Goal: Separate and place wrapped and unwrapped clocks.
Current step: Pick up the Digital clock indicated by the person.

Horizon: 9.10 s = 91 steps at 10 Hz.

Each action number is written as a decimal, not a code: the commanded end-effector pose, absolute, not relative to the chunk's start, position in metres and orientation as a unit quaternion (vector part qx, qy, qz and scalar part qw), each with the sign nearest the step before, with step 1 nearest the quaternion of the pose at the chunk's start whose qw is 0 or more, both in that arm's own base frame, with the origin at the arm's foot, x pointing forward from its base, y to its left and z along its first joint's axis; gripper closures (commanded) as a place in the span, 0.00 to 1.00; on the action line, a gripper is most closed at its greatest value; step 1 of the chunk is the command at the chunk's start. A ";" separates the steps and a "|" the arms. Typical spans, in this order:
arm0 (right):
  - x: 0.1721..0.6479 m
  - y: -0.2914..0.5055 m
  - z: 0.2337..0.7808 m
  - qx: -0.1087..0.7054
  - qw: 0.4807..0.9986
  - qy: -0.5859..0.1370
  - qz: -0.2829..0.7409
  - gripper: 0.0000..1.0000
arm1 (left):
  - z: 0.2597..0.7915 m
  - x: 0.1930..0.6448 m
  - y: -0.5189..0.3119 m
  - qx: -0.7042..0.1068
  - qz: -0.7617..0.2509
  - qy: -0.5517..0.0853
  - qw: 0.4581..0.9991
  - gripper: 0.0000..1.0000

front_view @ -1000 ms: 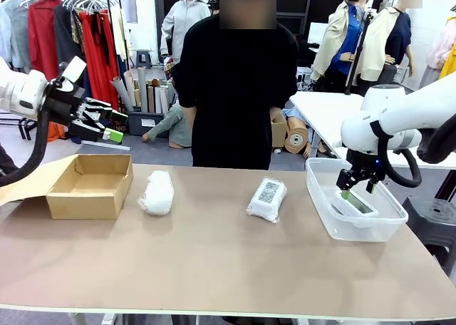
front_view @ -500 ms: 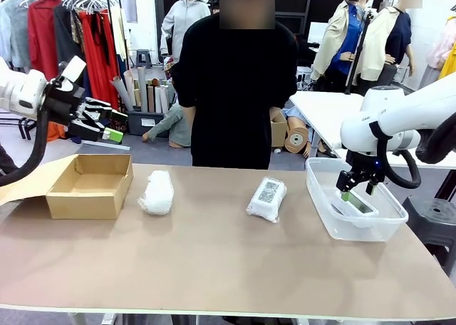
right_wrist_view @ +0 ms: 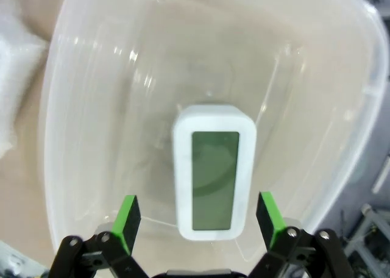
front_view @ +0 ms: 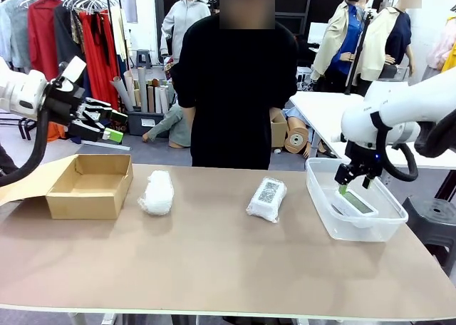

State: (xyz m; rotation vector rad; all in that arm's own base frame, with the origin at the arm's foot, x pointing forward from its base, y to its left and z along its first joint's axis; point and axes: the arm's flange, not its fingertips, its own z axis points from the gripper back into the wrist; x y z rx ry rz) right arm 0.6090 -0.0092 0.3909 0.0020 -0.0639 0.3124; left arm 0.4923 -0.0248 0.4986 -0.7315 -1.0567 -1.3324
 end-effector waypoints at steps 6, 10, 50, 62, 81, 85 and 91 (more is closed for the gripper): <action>0.593 0.024 0.525 0.240 0.868 -0.064 0.430 0.00 | 0.499 0.492 -0.025 -0.316 -0.576 -0.457 0.600 0.00; 0.532 0.022 0.570 0.309 0.712 -0.244 0.581 0.00 | 0.499 0.492 -0.025 -0.316 -0.576 -0.457 0.600 0.00; 0.511 -0.001 0.499 0.372 0.579 -0.421 0.591 0.00 | 0.499 0.492 -0.025 -0.316 -0.576 -0.457 0.600 0.00; 0.511 -0.001 0.499 0.372 0.579 -0.421 0.591 0.00 | 0.499 0.492 -0.025 -0.316 -0.576 -0.457 0.600 0.00; 0.511 -0.001 0.499 0.372 0.579 -0.421 0.591 0.00 | 0.458 0.499 -0.256 -0.182 -0.547 -0.335 0.745 0.00; 0.511 -0.001 0.499 0.372 0.579 -0.421 0.591 0.00 | 0.460 0.514 -0.284 -0.176 -0.512 -0.330 0.773 0.00; 0.511 -0.001 0.499 0.372 0.579 -0.421 0.591 0.00 | 0.437 0.534 -0.386 -0.120 -0.403 -0.292 0.859 0.00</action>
